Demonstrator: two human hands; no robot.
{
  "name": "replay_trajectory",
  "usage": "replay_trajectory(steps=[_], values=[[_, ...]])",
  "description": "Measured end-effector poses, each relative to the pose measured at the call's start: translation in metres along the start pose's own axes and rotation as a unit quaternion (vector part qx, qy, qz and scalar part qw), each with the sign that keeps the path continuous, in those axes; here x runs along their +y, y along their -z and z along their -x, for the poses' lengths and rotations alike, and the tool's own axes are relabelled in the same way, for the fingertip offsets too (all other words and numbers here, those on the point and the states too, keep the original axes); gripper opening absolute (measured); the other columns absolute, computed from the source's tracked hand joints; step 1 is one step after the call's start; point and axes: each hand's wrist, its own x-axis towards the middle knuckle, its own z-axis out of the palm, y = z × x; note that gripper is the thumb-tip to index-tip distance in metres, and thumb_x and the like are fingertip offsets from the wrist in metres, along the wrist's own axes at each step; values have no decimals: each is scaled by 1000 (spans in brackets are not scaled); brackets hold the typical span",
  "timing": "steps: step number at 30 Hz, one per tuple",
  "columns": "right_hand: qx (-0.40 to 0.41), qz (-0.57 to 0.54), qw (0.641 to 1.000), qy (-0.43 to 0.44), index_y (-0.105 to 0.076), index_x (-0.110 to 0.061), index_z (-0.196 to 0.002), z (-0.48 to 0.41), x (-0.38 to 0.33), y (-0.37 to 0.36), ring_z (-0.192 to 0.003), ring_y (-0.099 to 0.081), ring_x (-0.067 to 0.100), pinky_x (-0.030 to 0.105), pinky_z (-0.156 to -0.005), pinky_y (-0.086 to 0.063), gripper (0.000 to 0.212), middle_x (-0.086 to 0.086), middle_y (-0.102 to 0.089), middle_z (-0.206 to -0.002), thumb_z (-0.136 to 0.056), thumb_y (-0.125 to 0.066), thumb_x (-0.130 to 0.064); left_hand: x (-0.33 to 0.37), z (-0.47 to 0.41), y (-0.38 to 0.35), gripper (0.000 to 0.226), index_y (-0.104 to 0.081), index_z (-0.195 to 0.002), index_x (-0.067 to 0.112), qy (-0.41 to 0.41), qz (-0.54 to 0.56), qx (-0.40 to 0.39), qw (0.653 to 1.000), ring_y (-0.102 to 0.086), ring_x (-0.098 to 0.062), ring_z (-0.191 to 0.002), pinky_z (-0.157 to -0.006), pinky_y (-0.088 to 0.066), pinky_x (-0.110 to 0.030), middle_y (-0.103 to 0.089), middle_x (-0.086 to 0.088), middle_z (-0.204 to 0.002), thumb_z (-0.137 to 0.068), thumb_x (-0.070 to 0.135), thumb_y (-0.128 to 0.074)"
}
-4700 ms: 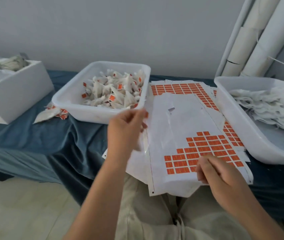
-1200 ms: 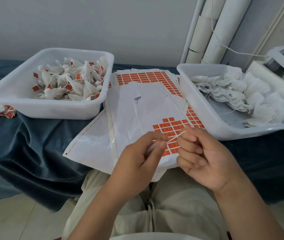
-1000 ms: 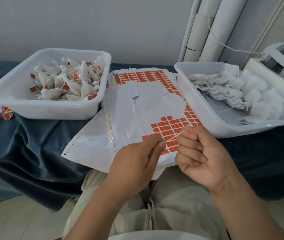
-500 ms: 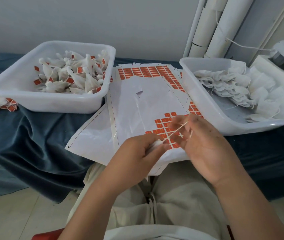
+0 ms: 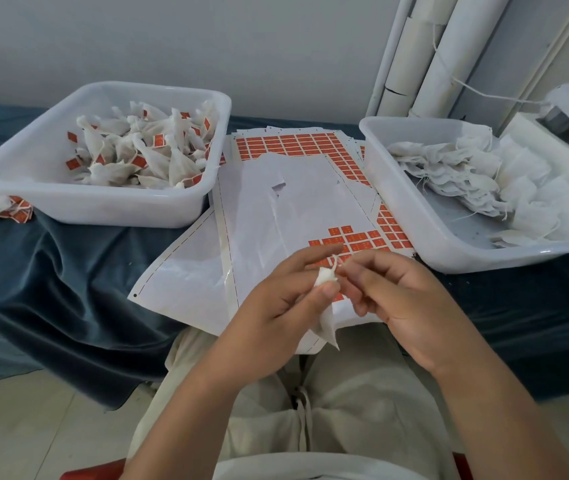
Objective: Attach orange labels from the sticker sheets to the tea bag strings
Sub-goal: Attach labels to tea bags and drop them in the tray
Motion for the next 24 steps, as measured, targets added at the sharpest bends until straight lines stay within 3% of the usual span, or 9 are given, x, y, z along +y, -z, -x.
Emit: replay_trajectory(steps=[2,6,11,14,17,19,24], values=[[-5,33,999,15,-80,-29,-98,2,-3,-6,-66,-57,9,23,-70,-55,23,-3,-65,-73,-93,-69,-48,1,-1,-1,31,-77,-113,18,4,34,24,999,-51,-14,-143,-115,-41,-26,-68,8,-137,-111,25,-47],[-3,80,996,36,-81,-30,-97,5,-6,-10,-62,-56,8,22,-66,-53,34,-5,-63,-68,-91,-69,-61,5,0,-3,33,-79,-115,17,22,97,69,993,-64,-11,-127,-102,-46,-15,-75,10,-125,-110,30,-49],[-20,112,993,20,-81,-33,-95,8,-7,-15,-64,-63,6,20,-66,-54,16,-3,-70,-72,-102,-66,-35,6,1,-8,28,-80,-105,22,43,111,119,986,-73,-13,-102,-86,-53,-17,-78,4,-104,-107,31,-54],[-47,186,981,23,-77,-38,-92,10,-13,-13,-73,-71,5,13,-70,-53,23,-12,-75,-81,-105,-63,-26,2,1,-7,25,-81,-103,23,50,51,161,984,-72,-11,-92,-80,-53,-16,-75,9,-90,-107,27,-57],[-5,319,947,42,-73,-38,-90,13,-15,-11,-81,-71,-3,10,-71,-50,13,-25,-73,-85,-100,-66,-36,1,1,-6,27,-80,-94,25,28,-50,186,981,-70,-9,-87,-74,-47,-9,-70,17,-85,-107,31,-57],[19,388,919,66,-73,-38,-92,16,-18,-11,-85,-69,-4,11,-73,-49,12,-27,-72,-88,-98,-65,-42,-3,0,-5,35,-74,-86,21,14,-155,173,973,-64,-11,-79,-69,-41,-8,-62,14,-77,-108,37,-52],[-50,429,895,114,-74,-32,-96,20,-26,-7,-86,-67,4,21,-77,-49,22,-17,-71,-85,-102,-54,-38,-6,0,-5,29,-45,-84,27,-39,-351,78,932,-40,-9,-75,-70,-30,-15,-45,11,-81,-112,33,-41]])
